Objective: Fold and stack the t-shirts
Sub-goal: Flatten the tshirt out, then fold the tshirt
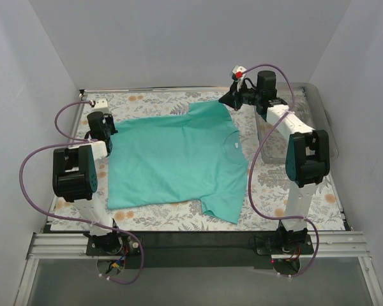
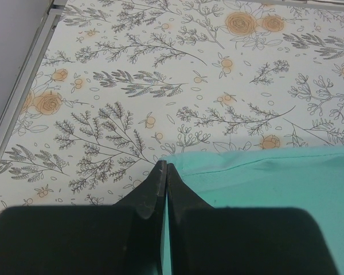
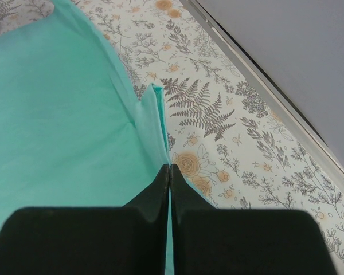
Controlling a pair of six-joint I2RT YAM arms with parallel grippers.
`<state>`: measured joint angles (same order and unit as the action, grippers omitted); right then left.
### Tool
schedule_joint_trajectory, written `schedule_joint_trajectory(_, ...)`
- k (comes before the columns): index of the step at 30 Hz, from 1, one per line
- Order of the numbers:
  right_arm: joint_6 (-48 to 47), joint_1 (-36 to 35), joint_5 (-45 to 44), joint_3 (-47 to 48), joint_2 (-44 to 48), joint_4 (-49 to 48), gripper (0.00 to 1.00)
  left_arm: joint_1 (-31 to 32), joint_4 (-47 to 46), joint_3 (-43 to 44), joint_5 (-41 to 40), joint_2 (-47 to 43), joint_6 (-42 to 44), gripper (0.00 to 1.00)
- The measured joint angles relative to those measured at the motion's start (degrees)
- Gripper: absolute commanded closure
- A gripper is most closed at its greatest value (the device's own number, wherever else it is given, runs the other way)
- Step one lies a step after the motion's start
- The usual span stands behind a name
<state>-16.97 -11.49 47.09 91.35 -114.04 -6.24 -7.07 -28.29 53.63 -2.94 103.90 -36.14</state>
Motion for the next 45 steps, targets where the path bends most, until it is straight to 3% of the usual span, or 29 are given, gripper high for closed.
schedule_joint_trajectory(45,-1.18,2.84,2.47,-12.74,7.78,-4.02,0.99,-0.74,0.55,-6.29,0.37,-5.99,0.33,1.0)
